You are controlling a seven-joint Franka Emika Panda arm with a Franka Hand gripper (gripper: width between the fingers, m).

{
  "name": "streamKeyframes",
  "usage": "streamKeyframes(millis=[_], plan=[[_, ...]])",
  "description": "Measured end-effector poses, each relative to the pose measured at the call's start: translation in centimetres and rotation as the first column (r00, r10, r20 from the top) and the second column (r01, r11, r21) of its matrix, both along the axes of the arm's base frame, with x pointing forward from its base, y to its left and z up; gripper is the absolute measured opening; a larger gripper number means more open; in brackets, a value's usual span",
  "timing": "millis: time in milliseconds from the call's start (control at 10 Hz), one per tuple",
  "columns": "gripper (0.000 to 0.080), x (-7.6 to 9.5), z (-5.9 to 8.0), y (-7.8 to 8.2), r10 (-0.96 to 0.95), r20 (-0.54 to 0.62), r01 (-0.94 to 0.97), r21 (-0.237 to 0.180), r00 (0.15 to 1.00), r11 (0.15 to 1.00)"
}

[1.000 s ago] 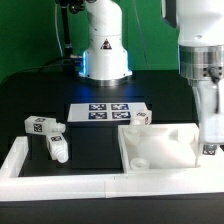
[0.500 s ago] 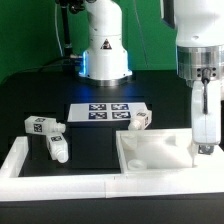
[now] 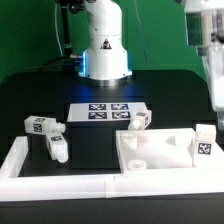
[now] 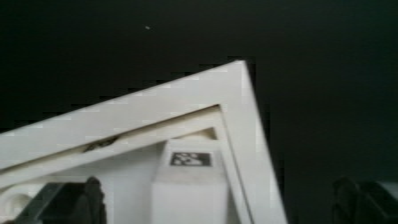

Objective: Assemble one leg

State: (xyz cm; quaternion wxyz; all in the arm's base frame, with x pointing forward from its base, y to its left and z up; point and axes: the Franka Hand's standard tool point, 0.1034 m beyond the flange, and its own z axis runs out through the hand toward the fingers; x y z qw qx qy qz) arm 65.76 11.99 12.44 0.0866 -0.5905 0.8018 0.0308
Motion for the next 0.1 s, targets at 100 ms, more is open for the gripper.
streamKeyframes(millis=[100], plan=[[0.0647,0.31,0.14,-0.28,-0.004,0.004,0.004,-0.002,1.000,1.000]])
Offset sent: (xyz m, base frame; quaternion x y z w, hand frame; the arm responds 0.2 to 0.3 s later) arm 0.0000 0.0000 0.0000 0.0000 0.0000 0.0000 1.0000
